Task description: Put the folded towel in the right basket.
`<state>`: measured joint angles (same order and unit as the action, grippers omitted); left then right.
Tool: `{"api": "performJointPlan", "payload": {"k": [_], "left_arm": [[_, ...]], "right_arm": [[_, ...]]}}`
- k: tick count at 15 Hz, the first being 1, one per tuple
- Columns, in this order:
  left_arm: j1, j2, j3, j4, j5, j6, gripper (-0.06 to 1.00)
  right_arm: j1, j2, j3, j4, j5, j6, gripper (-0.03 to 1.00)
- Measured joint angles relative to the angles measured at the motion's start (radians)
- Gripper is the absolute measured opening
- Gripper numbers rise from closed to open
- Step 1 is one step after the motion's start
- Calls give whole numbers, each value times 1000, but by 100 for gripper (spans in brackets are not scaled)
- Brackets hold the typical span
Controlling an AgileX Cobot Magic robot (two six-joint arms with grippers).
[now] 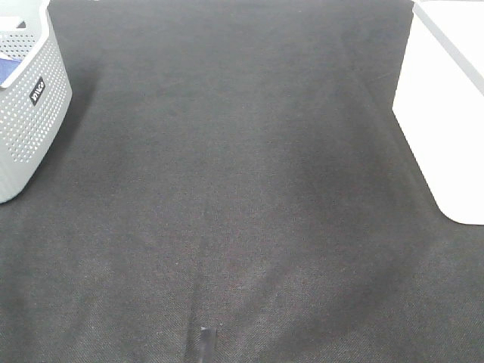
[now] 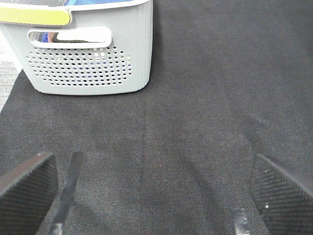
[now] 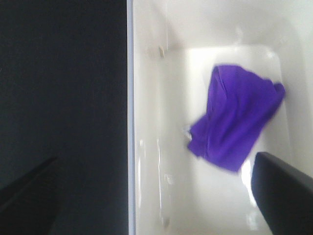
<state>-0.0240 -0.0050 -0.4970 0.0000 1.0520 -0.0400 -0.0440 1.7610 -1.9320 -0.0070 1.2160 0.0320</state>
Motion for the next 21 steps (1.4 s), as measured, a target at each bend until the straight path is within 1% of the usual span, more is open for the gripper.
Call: {"api": "performJointPlan", "payload": {"k": [2, 3, 4, 5, 7, 10, 11, 12, 13, 16, 20, 21], "left_arm": [[0, 0, 0, 0, 0, 0, 99], [0, 0, 0, 0, 0, 0, 99], [0, 0, 0, 0, 0, 0, 99], [0, 0, 0, 0, 0, 0, 99], [0, 0, 0, 0, 0, 0, 99], [0, 0, 0, 0, 0, 0, 99], [0, 0, 0, 0, 0, 0, 99], [0, 0, 0, 0, 0, 0, 99], [0, 0, 0, 0, 0, 0, 99], [0, 0, 0, 0, 0, 0, 99], [0, 0, 0, 0, 0, 0, 99], [0, 0, 0, 0, 0, 0, 99]], "right_arm": [[0, -264, 312, -3, -4, -4, 97], [0, -434, 458, -4, -21, -11, 97], [0, -671, 659, -6, -72, -32, 97], [0, -822, 782, -6, -96, -51, 97], [0, -1140, 966, -6, -103, -60, 97], [0, -1482, 1141, -6, -101, -67, 97], [0, -1482, 1141, -6, -101, -67, 97], [0, -1591, 1195, -8, -91, -85, 97], [0, -1641, 1221, -14, -88, -93, 97], [0, -1722, 1309, -21, -86, -103, 97], [0, -1741, 1467, -14, -103, -104, 96], [0, -1741, 1471, -14, -103, -103, 96]]}}
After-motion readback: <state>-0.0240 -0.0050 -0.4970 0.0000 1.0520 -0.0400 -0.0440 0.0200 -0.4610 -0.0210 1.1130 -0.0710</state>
